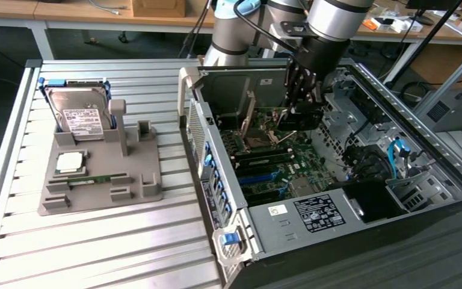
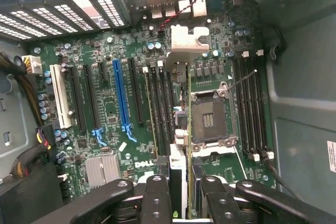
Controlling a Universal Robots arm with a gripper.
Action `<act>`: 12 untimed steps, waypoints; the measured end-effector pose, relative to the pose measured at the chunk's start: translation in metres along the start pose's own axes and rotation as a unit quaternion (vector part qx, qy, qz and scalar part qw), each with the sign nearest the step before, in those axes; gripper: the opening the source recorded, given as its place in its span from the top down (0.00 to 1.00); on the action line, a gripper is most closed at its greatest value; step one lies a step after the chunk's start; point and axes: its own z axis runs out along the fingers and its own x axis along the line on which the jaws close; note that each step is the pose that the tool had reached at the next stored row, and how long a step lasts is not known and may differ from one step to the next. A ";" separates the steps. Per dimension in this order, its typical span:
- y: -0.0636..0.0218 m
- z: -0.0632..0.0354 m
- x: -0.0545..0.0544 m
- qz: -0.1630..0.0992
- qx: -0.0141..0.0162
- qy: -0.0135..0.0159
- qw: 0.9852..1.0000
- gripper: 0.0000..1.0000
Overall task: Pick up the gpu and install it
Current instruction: 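Insert the gpu into the slot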
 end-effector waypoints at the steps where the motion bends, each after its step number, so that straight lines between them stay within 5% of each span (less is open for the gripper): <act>1: 0.0000 0.0000 0.000 -0.002 0.000 0.000 1.000 0.73; 12: 0.0000 0.0000 0.000 -0.030 -0.001 0.000 1.000 0.73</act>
